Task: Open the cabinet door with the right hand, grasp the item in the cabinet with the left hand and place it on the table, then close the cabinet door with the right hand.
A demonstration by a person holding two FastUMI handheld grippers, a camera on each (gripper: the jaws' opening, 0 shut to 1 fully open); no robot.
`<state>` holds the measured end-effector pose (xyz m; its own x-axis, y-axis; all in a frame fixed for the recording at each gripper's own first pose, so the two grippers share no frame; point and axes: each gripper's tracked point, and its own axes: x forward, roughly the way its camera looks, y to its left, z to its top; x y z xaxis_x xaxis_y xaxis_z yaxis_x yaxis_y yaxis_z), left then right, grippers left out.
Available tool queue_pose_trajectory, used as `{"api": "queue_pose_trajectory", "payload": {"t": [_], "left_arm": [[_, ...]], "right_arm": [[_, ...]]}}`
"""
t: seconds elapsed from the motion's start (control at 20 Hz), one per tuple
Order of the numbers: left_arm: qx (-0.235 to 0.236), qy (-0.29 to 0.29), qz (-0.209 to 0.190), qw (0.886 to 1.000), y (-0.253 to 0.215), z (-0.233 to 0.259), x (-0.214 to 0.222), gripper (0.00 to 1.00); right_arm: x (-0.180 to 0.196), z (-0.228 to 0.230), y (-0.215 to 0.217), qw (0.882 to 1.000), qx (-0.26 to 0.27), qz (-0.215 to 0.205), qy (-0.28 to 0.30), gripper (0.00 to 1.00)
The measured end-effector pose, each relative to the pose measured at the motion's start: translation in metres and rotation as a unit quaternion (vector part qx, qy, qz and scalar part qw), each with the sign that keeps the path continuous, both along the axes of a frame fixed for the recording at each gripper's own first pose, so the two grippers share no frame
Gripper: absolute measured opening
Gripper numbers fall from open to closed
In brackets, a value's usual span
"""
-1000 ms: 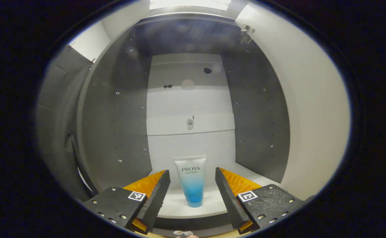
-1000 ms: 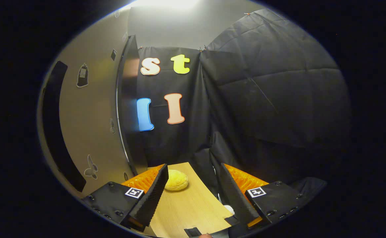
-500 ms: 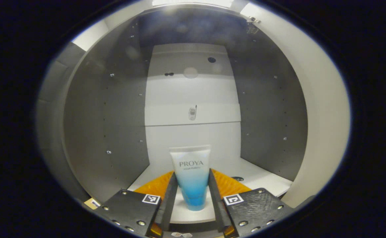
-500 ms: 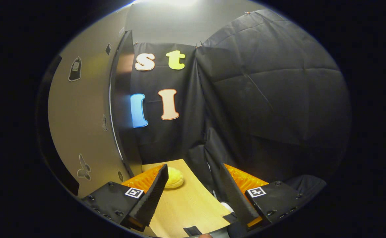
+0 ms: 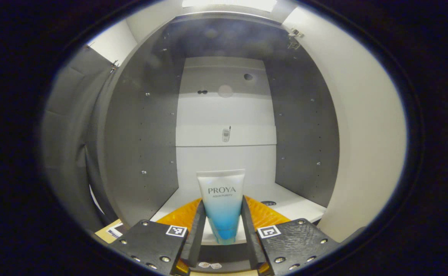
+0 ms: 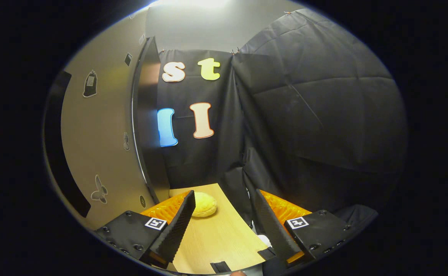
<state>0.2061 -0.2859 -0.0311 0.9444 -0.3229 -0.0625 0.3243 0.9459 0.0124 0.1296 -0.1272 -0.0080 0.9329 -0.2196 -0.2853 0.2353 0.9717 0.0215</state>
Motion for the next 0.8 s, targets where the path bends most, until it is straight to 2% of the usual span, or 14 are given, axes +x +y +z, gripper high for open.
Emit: {"api": "queue_pose_trajectory", "payload": {"t": [0.05, 0.1, 0.2, 0.25, 0.3, 0.35, 0.4, 0.6, 0.8], "left_arm": [[0.001, -0.004, 0.0, 1.0, 0.003, 0.0, -0.01, 0.55], [0.004, -0.007, 0.001, 1.0, 0.005, 0.0, -0.018, 0.49], [0.009, -0.014, 0.004, 1.0, 0.012, -0.004, -0.038, 0.55], [0.012, -0.015, 0.005, 1.0, 0.014, -0.007, -0.048, 0.49], [0.013, -0.016, 0.006, 1.0, 0.017, -0.01, -0.057, 0.55], [0.015, -0.015, 0.007, 1.0, 0.02, -0.015, -0.066, 0.49], [0.016, -0.013, 0.008, 1.0, 0.023, -0.019, -0.076, 0.55], [0.018, -0.01, 0.017, 1.0, 0.037, -0.038, -0.112, 0.49], [0.026, -0.001, 0.035, 0.999, 0.056, -0.067, -0.143, 0.52]], "right_arm": [[-0.001, 0.0, -0.001, 1.0, 0.001, 0.007, 0.0, 0.93], [-0.004, -0.001, 0.0, 1.0, 0.003, 0.014, 0.0, 0.98], [-0.008, -0.003, 0.001, 1.0, 0.006, 0.03, 0.002, 0.98], [-0.011, -0.004, 0.001, 0.999, 0.005, 0.037, 0.004, 0.98], [-0.011, -0.006, 0.0, 0.999, 0.004, 0.043, 0.006, 0.98], [-0.013, -0.006, 0.0, 0.999, 0.004, 0.048, 0.006, 0.93], [-0.015, -0.008, 0.0, 0.998, 0.006, 0.055, 0.007, 0.98], [-0.018, -0.015, 0.0, 0.997, 0.017, 0.075, 0.013, 0.98], [-0.017, -0.02, -0.003, 0.995, 0.024, 0.091, 0.017, 0.98]]}}
